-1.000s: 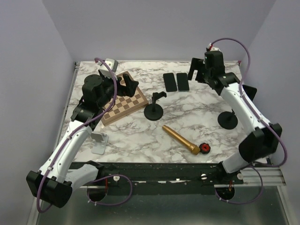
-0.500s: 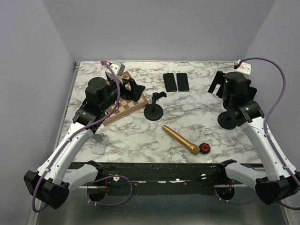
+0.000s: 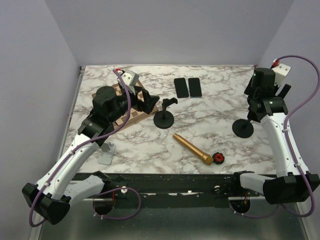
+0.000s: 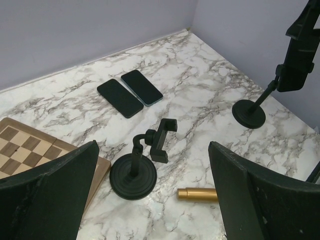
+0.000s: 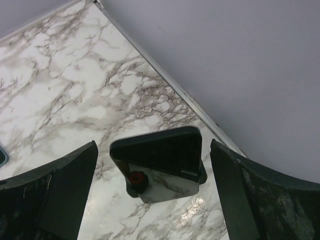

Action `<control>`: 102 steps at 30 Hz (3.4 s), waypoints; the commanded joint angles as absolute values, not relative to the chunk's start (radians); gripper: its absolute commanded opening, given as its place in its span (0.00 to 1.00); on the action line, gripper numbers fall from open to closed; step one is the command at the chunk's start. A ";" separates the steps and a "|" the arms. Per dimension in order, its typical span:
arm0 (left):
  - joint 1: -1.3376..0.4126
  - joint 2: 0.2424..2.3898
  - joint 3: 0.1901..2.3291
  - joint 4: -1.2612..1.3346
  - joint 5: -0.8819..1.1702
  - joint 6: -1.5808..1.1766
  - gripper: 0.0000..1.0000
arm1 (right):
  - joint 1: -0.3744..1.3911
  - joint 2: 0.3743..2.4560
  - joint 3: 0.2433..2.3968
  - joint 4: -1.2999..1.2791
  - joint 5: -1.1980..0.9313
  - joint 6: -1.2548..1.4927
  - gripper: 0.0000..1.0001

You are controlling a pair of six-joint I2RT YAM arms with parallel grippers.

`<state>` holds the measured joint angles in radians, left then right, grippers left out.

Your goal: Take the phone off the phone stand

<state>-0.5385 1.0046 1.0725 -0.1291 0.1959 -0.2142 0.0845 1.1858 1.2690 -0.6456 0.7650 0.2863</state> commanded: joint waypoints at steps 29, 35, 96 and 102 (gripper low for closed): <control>-0.544 0.989 1.084 -0.084 0.338 -0.283 0.99 | -0.061 1.234 1.309 -0.712 0.541 0.186 1.00; -0.544 1.001 1.084 -0.083 0.348 -0.285 0.98 | -0.061 1.204 1.262 -0.688 0.574 0.202 0.92; -0.900 0.959 0.888 0.135 0.143 -0.446 0.87 | 0.370 1.262 1.302 -0.741 0.226 0.406 0.81; -1.042 0.990 0.856 0.156 0.024 -0.496 0.89 | 0.370 1.275 1.318 -0.785 0.247 0.339 1.00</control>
<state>-0.9535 0.9707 0.8742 0.1059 0.1490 -0.4320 0.3626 1.2652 1.3186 -0.7353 0.2668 0.3782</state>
